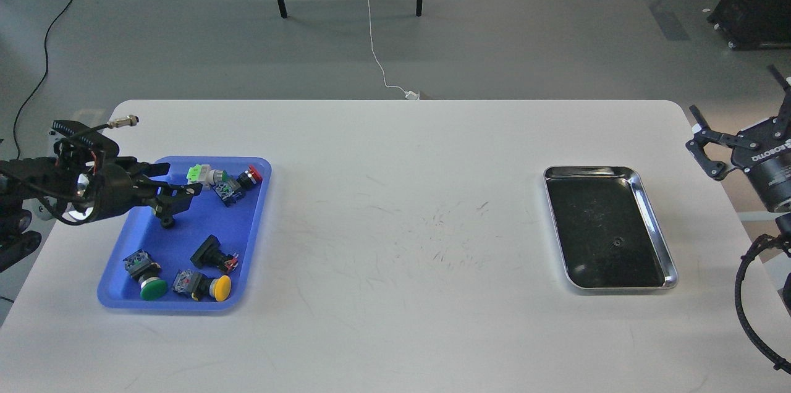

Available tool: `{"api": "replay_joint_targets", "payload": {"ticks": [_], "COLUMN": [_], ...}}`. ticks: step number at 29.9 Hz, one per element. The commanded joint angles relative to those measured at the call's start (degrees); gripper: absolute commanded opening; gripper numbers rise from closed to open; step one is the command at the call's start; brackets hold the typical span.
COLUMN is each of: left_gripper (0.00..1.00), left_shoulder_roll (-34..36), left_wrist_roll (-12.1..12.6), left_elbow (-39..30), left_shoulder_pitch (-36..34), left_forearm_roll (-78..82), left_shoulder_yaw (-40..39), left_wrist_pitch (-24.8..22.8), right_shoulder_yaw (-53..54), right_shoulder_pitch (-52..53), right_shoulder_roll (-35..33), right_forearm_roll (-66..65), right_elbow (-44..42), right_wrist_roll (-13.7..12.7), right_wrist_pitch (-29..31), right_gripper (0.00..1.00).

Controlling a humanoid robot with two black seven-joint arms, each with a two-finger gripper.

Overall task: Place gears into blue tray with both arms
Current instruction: 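Move the black part into the blue bin and open the left gripper, then raise both grippers away from the table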

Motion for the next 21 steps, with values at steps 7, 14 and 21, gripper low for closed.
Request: {"api": "replay_joint_targets", "payload": {"ticks": [7, 14, 21], "left_gripper": [0.91, 0.98, 0.98], "left_shoulder_roll": [-0.9, -3.7, -6.9], "left_wrist_roll": [0.3, 4.1, 4.4], "left_elbow": [0.1, 0.0, 1.7], "left_shoulder_pitch": [-9.2, -12.0, -9.4], "left_forearm_roll": [-39.2, -71.3, -92.8], "left_shoulder_yaw": [-0.4, -1.4, -9.8], "left_wrist_pitch": [-0.4, -6.8, -14.6], "right_shoulder_yaw": [-8.2, -36.8, -65.7], "right_shoulder_pitch": [16.9, 43.1, 67.7], "right_shoulder_roll": [-6.7, -6.9, 0.5], "right_forearm_roll": [-16.6, -33.0, -44.1], "right_elbow": [-0.5, -0.5, -0.9], "right_wrist_roll": [-0.4, -1.6, -3.3], "right_wrist_pitch": [0.0, -3.9, -4.0], "right_gripper": [0.98, 0.98, 0.98]}}
